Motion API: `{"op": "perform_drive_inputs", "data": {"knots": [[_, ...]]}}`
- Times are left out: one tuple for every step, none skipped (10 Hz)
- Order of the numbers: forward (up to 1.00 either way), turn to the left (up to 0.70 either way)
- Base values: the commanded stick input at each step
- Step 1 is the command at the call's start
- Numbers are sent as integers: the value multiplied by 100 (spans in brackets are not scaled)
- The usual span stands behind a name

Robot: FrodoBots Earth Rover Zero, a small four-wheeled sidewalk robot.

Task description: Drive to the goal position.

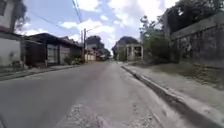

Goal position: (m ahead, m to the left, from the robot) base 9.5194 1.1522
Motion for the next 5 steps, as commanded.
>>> {"op": "perform_drive_inputs", "data": {"knots": [[100, 0], [100, 0], [100, 0], [100, 0], [100, 0]]}}
